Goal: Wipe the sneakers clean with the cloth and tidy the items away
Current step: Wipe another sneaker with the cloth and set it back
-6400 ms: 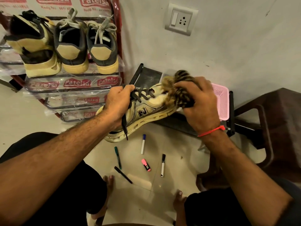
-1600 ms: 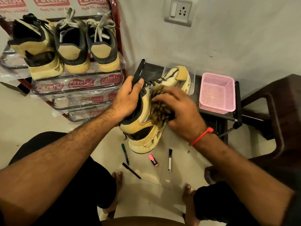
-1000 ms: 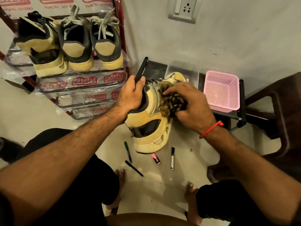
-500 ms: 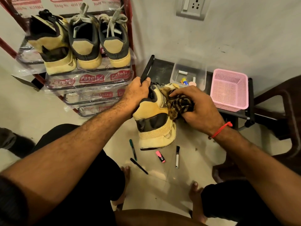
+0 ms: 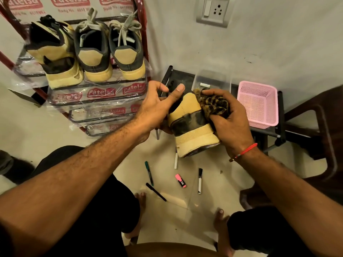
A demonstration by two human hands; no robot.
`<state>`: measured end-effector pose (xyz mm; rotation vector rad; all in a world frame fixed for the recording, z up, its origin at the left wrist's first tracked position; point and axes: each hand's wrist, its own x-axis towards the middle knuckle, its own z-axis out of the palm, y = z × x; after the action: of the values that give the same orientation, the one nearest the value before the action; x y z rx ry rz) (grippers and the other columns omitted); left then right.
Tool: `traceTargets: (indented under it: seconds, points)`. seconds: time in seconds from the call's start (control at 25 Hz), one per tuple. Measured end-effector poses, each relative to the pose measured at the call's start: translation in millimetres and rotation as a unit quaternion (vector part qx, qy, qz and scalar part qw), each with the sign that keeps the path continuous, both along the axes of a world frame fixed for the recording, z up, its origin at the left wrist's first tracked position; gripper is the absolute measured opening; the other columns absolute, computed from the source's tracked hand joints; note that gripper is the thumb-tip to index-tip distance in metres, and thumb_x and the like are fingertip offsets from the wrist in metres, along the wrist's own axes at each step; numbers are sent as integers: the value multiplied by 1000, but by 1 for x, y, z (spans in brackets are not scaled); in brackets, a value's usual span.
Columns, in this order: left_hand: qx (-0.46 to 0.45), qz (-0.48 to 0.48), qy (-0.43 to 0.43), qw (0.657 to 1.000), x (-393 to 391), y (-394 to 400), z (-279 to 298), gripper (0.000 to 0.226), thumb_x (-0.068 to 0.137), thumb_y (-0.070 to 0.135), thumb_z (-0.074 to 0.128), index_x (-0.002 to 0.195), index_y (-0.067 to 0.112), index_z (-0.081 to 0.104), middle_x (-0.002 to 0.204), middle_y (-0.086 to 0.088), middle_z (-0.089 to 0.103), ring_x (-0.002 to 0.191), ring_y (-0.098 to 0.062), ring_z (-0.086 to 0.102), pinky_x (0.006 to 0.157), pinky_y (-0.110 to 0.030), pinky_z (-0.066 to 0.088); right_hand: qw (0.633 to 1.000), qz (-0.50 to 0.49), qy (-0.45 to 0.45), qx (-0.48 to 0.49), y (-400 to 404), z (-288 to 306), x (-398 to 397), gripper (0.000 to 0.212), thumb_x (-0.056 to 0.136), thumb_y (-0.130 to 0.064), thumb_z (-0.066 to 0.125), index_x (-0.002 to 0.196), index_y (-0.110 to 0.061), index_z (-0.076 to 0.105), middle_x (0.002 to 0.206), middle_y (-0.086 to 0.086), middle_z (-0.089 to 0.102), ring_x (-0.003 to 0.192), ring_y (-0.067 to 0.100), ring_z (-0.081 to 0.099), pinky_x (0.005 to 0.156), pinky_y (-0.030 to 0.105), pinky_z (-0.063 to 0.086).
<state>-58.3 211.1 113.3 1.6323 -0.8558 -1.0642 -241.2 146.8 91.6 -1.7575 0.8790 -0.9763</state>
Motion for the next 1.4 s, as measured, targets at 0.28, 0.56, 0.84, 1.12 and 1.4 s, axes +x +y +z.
traceTargets:
  seconds: [0.28, 0.56, 0.84, 1.12, 1.4]
  points:
    - [-42, -280, -65, 957, 1, 8, -15, 65, 67, 62, 81, 125, 40, 62, 144, 12, 48, 130, 12, 46, 103, -25, 49, 990, -105, -79, 57, -26, -3, -9, 35, 82, 2, 60, 112, -13, 68, 115, 7, 70, 111, 20, 65, 98, 42, 53]
    - [-71, -309, -122, 941, -3, 4, -22, 31, 70, 46, 77, 96, 61, 70, 158, 17, 21, 125, 37, 15, 105, 0, 25, 990, -102, -69, 68, -28, -3, -11, 34, 80, -8, 59, 112, -15, 69, 115, 4, 70, 111, 17, 65, 98, 41, 53]
    - [-53, -191, -118, 973, 6, -1, -22, 39, 81, 38, 76, 116, 22, 71, 155, 23, 34, 143, -7, 39, 109, -47, 48, 974, 75, 89, -193, -2, 36, -10, 35, 70, -7, 72, 105, -14, 71, 112, 4, 65, 109, 20, 61, 94, 36, 51]
    - [-74, -194, -147, 967, 1, -1, -22, 16, 85, 27, 76, 100, 24, 70, 163, -1, 33, 155, -9, 8, 125, -47, 23, 938, 84, 185, -281, -14, 37, -14, 37, 67, -27, 59, 98, -12, 72, 108, 6, 63, 101, 25, 60, 87, 44, 52]
    - [-83, -164, -182, 966, 0, -4, -31, 15, 85, 4, 75, 95, 13, 70, 156, 19, 28, 156, -13, 9, 124, -40, 26, 915, 157, 211, -307, -1, 30, -10, 29, 68, -19, 61, 94, -12, 72, 102, 5, 66, 96, 27, 60, 86, 36, 50]
